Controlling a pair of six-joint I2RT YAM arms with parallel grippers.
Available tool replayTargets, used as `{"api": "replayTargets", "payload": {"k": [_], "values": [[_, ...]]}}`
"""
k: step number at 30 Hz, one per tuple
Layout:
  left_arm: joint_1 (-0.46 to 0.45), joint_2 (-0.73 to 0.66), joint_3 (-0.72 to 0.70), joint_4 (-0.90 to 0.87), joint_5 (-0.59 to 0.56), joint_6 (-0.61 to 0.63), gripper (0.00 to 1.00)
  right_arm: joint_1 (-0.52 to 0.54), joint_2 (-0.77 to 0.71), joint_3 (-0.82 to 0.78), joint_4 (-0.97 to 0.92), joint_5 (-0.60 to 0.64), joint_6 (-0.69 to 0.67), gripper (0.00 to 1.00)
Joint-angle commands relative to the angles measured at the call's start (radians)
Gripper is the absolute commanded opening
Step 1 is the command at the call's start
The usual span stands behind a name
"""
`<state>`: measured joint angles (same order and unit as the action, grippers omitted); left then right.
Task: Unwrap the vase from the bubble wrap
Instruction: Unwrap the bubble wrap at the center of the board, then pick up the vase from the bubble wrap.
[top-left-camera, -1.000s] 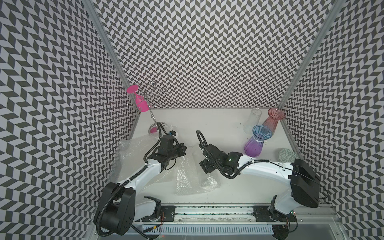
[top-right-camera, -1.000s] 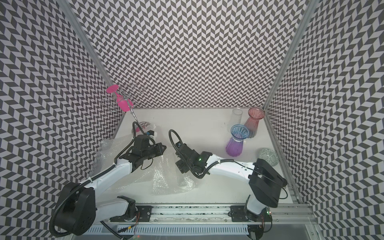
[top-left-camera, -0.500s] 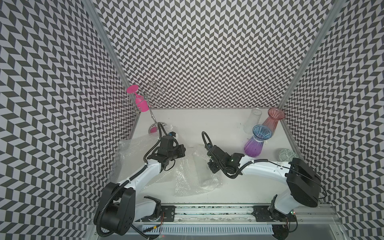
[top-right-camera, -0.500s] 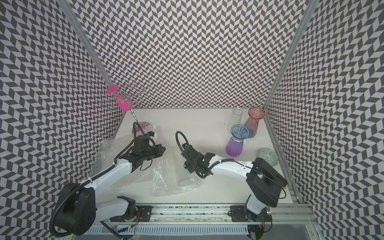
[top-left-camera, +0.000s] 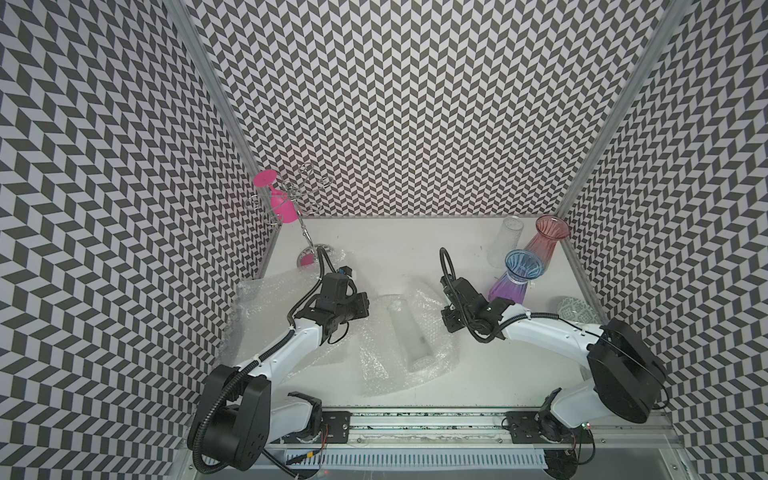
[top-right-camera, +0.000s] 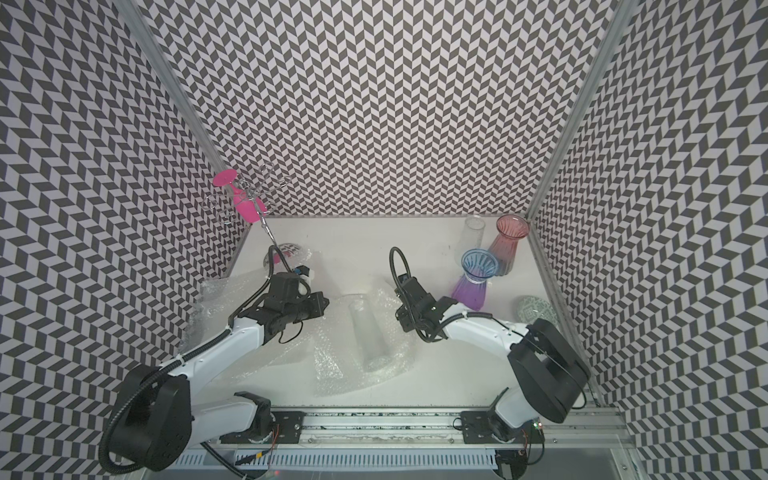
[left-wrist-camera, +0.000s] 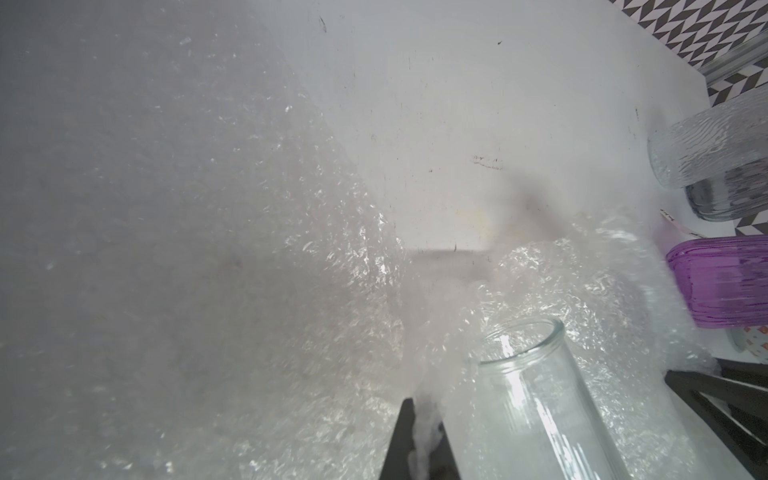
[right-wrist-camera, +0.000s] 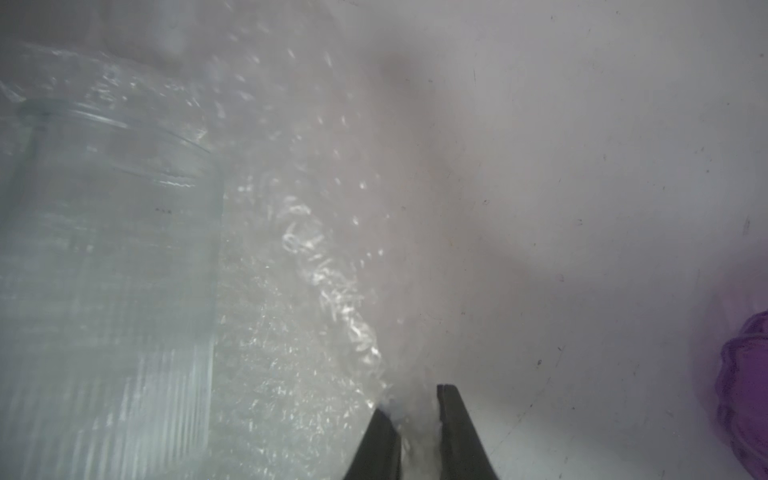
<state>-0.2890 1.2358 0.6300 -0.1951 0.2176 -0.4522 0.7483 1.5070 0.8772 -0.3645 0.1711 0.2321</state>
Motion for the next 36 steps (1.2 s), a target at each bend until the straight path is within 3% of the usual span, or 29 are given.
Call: {"api": "replayTargets", "payload": {"k": [1,7,11,20,26,36], "values": [[0.008,-0.015,-0.013,-0.033,-0.037,0.033,0.0,-0.001,-0.052,0.021,0.027,-0.01,-0.014,0.35],[0.01,-0.013,0.003,-0.057,-0.041,0.049,0.0,0.022,-0.096,0.166,-0.081,0.069,-0.066,0.74],[0.01,-0.015,0.004,-0.069,-0.042,0.052,0.0,0.086,-0.081,0.28,-0.15,0.129,-0.093,0.86],[0.013,-0.048,-0.018,-0.078,-0.007,0.022,0.0,0.162,0.183,0.457,-0.188,-0.056,-0.057,0.91],[0.05,-0.103,-0.071,-0.039,0.082,-0.052,0.0,0.172,0.323,0.491,-0.163,-0.078,-0.075,0.91],[0.062,-0.093,-0.099,-0.027,0.102,-0.053,0.0,0.169,0.488,0.546,-0.145,-0.104,-0.076,0.9]]}}
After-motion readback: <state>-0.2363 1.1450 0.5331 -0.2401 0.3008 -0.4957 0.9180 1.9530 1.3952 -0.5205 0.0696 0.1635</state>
